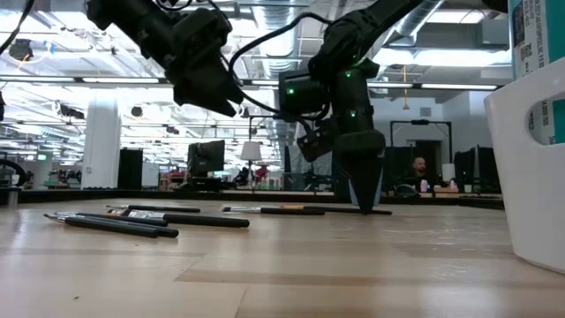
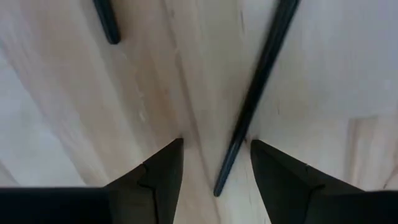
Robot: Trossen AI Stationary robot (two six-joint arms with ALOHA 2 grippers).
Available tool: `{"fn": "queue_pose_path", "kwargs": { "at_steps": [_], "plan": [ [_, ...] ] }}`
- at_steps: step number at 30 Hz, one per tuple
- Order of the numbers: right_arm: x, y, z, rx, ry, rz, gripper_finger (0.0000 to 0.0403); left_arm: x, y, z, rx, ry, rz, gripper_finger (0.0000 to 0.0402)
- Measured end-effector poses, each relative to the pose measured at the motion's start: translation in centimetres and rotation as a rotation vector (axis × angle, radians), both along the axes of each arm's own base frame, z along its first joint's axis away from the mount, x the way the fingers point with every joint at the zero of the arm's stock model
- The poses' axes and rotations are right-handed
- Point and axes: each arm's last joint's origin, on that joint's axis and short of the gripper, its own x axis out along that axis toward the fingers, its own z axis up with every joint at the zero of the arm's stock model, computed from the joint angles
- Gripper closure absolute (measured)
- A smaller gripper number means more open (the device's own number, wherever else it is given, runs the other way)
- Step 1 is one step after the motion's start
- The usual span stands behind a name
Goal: Pick & Place Paint Supplies
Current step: Put the orange paintbrush into the blue cup
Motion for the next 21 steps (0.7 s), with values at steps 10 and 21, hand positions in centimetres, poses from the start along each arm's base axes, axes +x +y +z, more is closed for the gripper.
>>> {"fn": "queue_pose_path", "kwargs": {
  "at_steps": [10,21],
  "plan": [
    [0.0,-0.2,-0.6,0.018,0.009,0.043,0.0307,0.0,0.0,-0.1,0.004,0.009,0.002,0.0172],
    [-0.6,-1.9,3.4,-0.004,-0.128,-0.032,0.0324,0.0,0.0,-0.1,0.004,0.007,0.002,0.0172]
  ]
}}
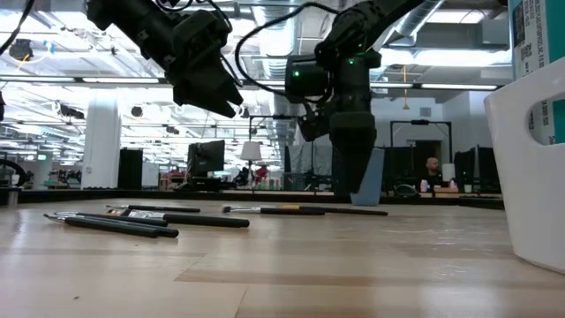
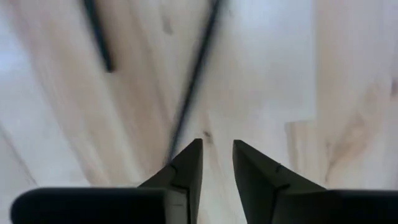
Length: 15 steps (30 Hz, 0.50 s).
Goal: Pick & Place Paint Supplies
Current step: Put the orange paintbrush into the blue cup
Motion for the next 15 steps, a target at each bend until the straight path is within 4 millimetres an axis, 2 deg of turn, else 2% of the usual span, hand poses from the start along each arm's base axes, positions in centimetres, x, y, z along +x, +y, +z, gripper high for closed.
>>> {"fn": "queue_pose_path", "kwargs": {
  "at_steps": [3,6,15],
  "plan": [
    [-0.1,-0.1,-0.1,0.013,0.009,-0.014,0.0331,0.0,0.0,0.0,0.0,0.0,0.0,0.0172],
    [-0.1,0.3,-0.3,0.058,0.023,-0.024,0.0321,0.0,0.0,0.0,-0.001,0.0,0.001,0.0172],
    [0.1,1.4,-0.8,0.052,-0.006,-0.019,0.0216,0.0,0.0,0.0,-0.006,0.0,0.003,0.0172]
  ]
}}
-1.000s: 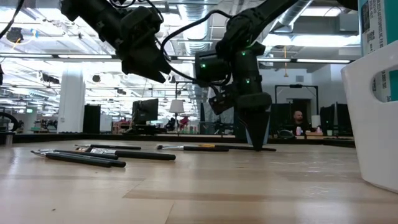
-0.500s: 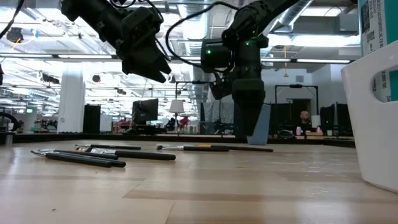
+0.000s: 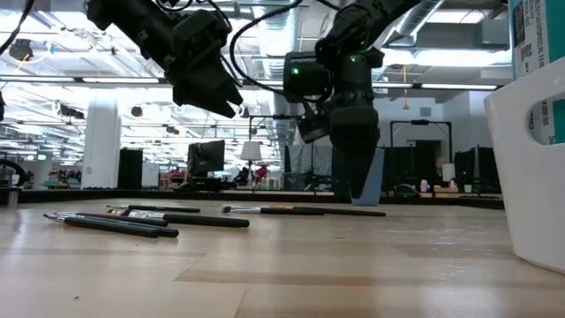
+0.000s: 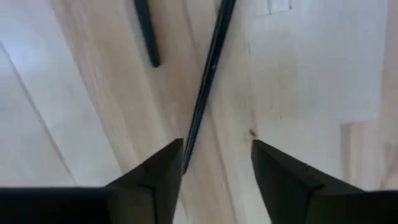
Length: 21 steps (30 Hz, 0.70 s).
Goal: Pick & Place Paint Supplies
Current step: Put the orange paintbrush into the blue cup
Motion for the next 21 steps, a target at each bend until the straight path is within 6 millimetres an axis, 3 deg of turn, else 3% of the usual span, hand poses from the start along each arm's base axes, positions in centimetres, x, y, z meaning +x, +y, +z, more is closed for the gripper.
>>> {"fn": "queue_pose_path", "kwargs": {
  "at_steps": [9,21],
  "plan": [
    [-1.3,0.3,-2.3,0.006,0.027,-0.05,0.0208,0.0,0.0,0.0,-0.002,0.004,-0.002,0.0172],
    [-1.1,0.4,-2.2,0.01,0.021,-0.075,0.0215,0.0,0.1,0.0,0.0,0.006,0.0,0.0172]
  ]
}}
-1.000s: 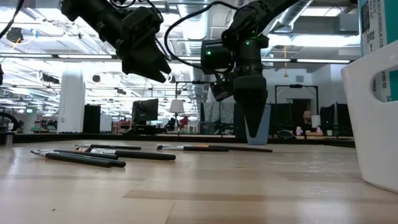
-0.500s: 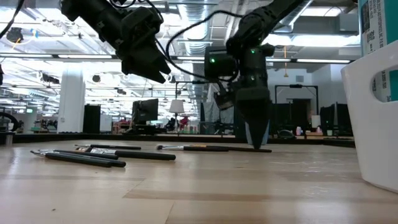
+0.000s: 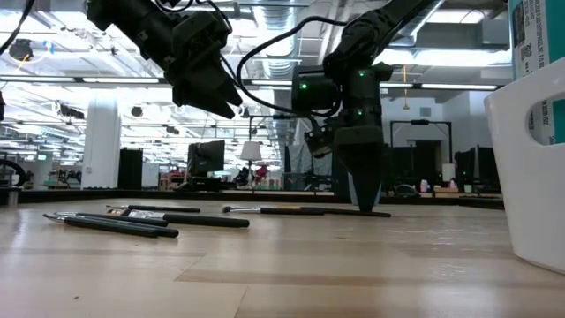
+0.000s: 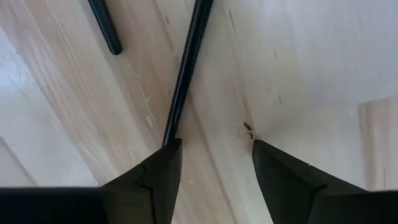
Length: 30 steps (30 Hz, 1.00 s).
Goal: Pick & Place Paint Supplies
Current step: Put the orange paintbrush into the blue cup
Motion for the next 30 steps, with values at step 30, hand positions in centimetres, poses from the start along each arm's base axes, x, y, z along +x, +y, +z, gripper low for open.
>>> {"fn": "queue_pose_path", "kwargs": {
  "at_steps": [30],
  "plan": [
    [0.9,2.7,0.1,0.006,-0.03,-0.05,0.0228,0.0,0.0,0.0,-0.006,-0.002,0.002,0.0172]
  ]
}}
